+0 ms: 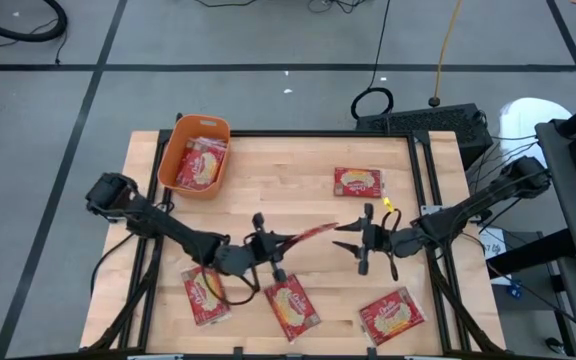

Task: Sort popcorn bags into baskets
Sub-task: Put the red popcorn bag into the orange bin

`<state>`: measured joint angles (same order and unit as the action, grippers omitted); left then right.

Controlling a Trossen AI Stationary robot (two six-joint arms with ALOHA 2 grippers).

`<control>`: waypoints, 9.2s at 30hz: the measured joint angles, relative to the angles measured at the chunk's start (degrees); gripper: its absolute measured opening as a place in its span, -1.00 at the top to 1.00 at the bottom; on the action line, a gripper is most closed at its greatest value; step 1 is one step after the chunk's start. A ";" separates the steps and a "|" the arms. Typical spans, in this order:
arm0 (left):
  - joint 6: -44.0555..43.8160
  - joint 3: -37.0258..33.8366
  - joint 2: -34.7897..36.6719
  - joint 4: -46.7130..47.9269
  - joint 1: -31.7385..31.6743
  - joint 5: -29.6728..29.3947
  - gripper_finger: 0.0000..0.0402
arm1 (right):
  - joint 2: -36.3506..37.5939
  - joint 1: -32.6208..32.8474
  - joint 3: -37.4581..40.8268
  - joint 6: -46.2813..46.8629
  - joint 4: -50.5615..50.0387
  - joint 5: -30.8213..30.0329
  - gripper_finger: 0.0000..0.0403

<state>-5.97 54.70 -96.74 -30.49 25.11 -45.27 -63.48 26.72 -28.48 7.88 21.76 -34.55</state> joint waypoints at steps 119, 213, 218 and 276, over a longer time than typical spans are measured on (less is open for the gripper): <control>-12.54 1.03 28.62 31.27 -9.33 27.62 0.92 | 2.98 -5.68 -0.05 0.43 4.42 15.00 -0.30; -6.74 11.96 14.19 99.54 -83.26 46.68 0.71 | 0.46 -2.93 11.62 -5.78 22.79 18.21 -0.27; -6.68 11.94 14.19 99.63 -83.26 46.11 0.67 | 0.46 -2.93 11.62 -5.77 22.79 18.21 -0.27; -18.57 -14.92 25.56 21.22 -2.81 3.79 0.32 | 0.46 -20.74 -2.48 -10.19 -35.96 -0.20 -0.27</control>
<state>-24.53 39.77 -71.18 -9.27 22.31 -41.49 -63.02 5.98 -30.96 -2.31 -14.20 -34.76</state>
